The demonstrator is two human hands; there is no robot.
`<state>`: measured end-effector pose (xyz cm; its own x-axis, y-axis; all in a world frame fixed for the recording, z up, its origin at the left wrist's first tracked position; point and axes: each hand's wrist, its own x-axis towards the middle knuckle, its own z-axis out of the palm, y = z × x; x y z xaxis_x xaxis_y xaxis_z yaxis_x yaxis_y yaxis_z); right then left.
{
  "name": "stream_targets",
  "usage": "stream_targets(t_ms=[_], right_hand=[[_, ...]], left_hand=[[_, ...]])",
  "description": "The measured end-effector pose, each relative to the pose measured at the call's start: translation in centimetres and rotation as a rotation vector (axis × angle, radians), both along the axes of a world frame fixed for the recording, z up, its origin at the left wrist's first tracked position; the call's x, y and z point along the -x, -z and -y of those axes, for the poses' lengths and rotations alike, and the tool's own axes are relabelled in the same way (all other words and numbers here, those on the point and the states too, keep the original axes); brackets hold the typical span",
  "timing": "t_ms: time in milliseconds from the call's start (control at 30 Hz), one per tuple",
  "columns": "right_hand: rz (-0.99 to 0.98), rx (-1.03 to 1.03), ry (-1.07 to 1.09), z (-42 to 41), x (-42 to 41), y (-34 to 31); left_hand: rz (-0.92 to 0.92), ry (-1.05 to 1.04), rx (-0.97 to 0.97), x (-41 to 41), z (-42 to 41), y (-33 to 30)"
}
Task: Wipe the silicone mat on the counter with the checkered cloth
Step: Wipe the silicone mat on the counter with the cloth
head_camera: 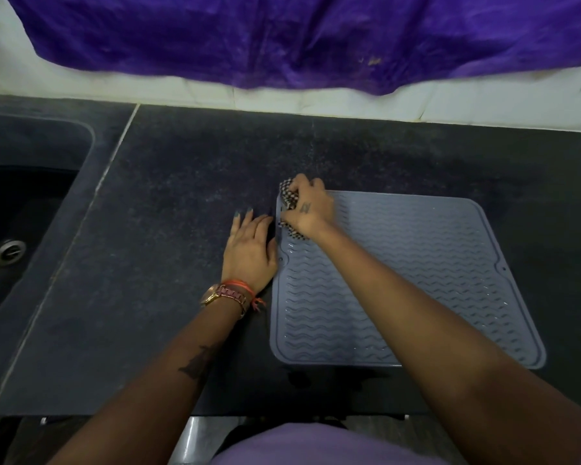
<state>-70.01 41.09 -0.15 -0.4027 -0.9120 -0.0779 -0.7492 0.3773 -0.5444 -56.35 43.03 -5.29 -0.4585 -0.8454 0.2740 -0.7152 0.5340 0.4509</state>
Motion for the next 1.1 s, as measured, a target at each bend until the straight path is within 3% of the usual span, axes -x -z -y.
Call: stream_targets(t_ms=[133, 167, 233, 333, 433, 533, 633, 800, 967, 1100], right_hand=[[0.55, 0.091, 0.14, -0.7, 2.0, -1.2], [0.53, 0.116, 0.187, -1.2, 2.5, -1.0], [0.253, 0.103, 0.226, -2.6, 2.8, -0.2], [-0.047, 0.099, 0.07, -4.2, 1.2, 1.1], [0.146, 0.122, -0.071, -4.0, 1.1, 0.6], [0.387, 0.15, -0.057, -3.6, 2.6, -0.8], [0.2, 0.234, -0.052, -2.9, 4.2, -1.5], [-0.162, 0.002, -0.313, -2.0, 3.4, -0.5], [-0.009, -0.084, -0.373, -1.3, 5.6, -1.5], [-0.315, -0.044, -0.397, -2.8, 4.4, 0.3]], left_hand=[[-0.032, -0.008, -0.016, -0.2, 0.1, 0.0], [-0.041, -0.011, -0.025, -0.2, 0.1, 0.0], [-0.055, -0.013, -0.041, -0.1, 0.1, 0.1], [-0.069, -0.01, -0.054, 0.0, 0.1, 0.1], [-0.087, -0.01, -0.066, -0.2, 0.1, 0.0], [-0.112, -0.03, -0.072, -0.3, 0.0, -0.1], [-0.111, -0.053, -0.079, -0.3, 0.1, -0.2], [-0.09, -0.068, -0.07, -0.3, 0.1, -0.1], [-0.079, -0.08, -0.078, -0.3, 0.0, -0.3], [-0.077, -0.091, -0.081, -0.1, 0.1, -0.3]])
